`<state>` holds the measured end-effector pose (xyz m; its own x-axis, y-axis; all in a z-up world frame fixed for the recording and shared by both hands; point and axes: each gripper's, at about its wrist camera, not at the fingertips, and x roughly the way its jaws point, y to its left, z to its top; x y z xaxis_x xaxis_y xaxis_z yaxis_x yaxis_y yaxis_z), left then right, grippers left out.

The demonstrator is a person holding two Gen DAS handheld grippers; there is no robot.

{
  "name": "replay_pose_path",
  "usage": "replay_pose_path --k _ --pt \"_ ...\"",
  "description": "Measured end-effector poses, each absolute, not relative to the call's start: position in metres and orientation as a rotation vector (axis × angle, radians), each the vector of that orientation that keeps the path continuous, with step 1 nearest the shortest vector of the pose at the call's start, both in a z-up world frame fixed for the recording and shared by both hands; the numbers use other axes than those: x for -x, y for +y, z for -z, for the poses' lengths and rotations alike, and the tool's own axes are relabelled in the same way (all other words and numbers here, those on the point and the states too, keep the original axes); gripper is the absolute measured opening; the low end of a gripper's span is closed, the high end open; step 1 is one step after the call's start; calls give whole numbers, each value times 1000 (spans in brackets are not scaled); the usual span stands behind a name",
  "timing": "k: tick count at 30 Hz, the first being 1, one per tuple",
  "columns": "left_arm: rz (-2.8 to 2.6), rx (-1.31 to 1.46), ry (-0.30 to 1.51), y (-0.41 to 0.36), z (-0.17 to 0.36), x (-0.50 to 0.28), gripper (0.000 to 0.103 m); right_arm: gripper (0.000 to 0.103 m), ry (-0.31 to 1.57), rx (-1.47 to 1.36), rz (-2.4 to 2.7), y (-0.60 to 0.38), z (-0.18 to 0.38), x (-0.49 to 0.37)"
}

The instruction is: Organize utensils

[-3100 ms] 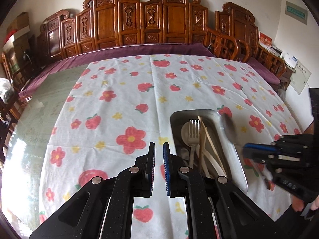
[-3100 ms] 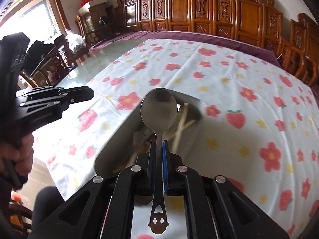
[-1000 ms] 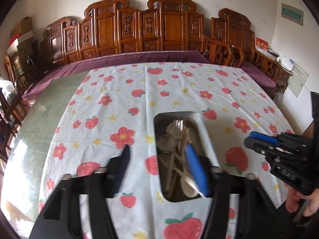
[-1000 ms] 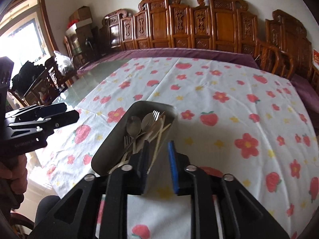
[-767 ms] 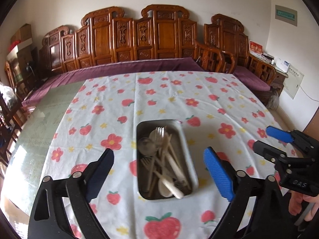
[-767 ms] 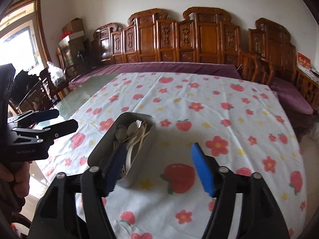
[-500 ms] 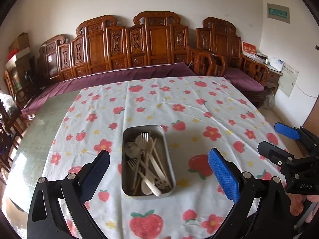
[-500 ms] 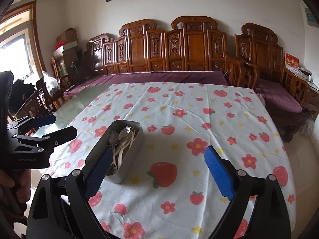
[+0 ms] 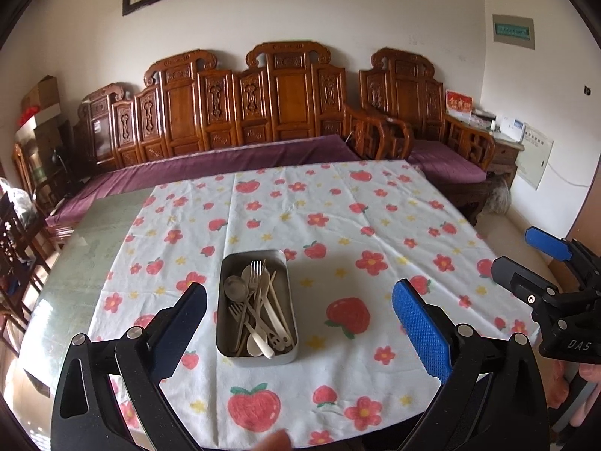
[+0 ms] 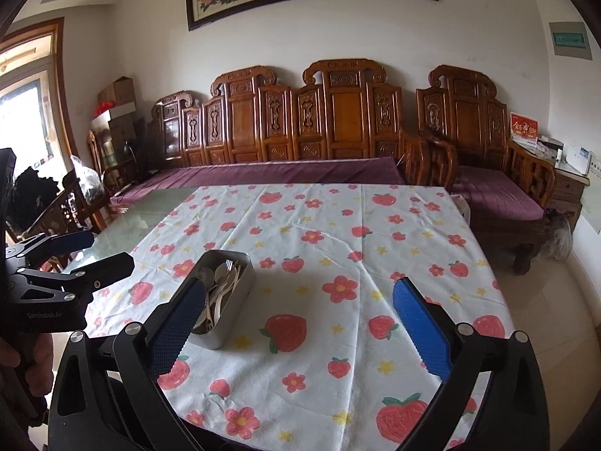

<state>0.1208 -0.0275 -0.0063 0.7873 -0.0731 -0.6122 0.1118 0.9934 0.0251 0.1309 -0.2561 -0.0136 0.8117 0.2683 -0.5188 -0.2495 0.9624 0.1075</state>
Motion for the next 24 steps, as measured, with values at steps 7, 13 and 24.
replay_pose_path --k 7,13,24 --pt "109 -40 539 -32 -35 -83 95 101 446 -39 -259 -262 -28 -96" --pt "86 -34 468 -31 -61 -56 95 101 375 -34 -258 -264 -53 -68" --pt "75 -22 418 -25 -76 -29 95 101 327 -36 -258 -264 -67 -47"
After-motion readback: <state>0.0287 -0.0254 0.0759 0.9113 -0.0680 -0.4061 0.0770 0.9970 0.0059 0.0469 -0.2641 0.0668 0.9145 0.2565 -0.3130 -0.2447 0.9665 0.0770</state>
